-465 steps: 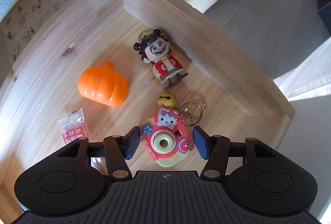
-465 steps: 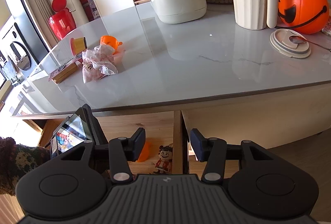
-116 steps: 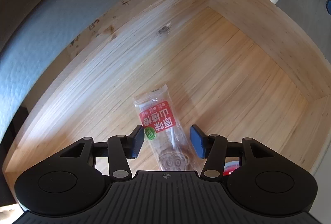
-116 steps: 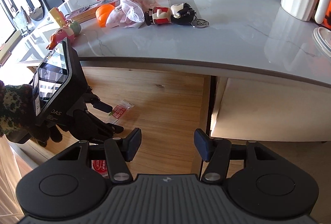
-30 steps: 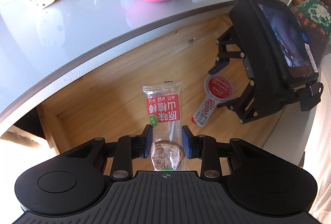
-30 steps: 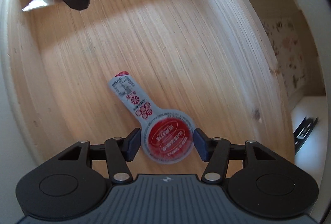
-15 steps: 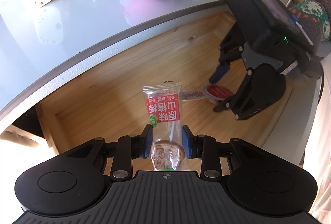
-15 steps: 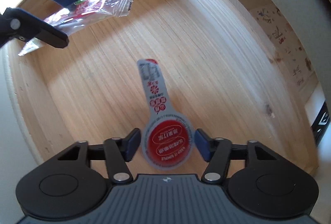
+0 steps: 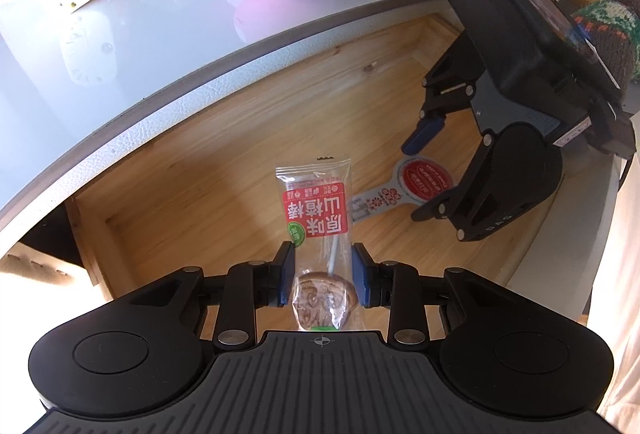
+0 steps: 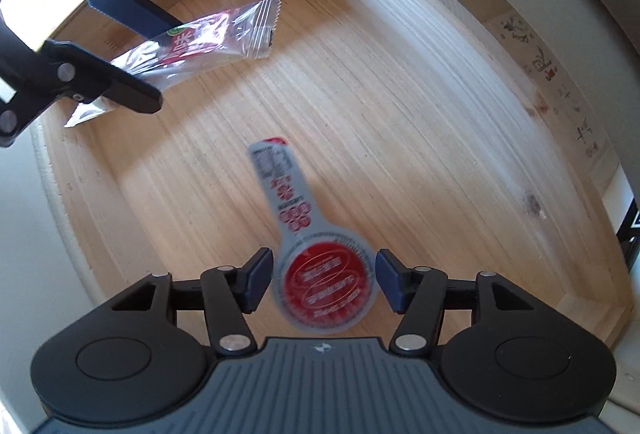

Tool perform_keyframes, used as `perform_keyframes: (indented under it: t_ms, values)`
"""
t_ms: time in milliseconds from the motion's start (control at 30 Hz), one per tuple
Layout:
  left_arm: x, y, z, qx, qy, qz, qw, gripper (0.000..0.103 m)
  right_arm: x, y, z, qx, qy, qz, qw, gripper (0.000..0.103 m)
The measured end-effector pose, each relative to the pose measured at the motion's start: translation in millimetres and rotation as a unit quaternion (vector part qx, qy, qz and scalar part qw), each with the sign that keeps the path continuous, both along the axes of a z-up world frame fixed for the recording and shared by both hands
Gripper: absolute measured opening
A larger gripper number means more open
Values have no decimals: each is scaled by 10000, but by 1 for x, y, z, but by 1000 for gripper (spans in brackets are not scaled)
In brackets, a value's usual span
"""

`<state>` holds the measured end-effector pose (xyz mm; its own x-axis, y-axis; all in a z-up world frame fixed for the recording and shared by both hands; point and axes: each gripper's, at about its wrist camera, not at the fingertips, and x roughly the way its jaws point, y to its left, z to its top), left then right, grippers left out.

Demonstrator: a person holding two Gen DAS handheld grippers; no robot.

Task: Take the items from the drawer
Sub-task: 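Grasp the red-lidded cup with the right tool and lift it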

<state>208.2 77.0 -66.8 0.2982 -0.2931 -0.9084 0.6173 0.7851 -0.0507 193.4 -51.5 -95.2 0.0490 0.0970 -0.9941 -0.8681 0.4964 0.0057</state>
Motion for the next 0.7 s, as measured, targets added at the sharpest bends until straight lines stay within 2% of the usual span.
perform_keyframes:
  t_ms: [167,300,567,700]
  values:
    - [5,1,-1,23,-15,-26,10000,34,-5,4,8,-80,-303,150,9994,60]
    - [6,-1,-2,29,-17,-24,10000,34,-1,-2,15,-40,-438,64,9990,62]
    - [11,2,-3,48,28,-28,10000,34,12,-19,18,204,-142,-247,9994,64]
    - [15,3,-4,49,50,-27,10000,34,11,-19,20,330,124,-192,9992,64]
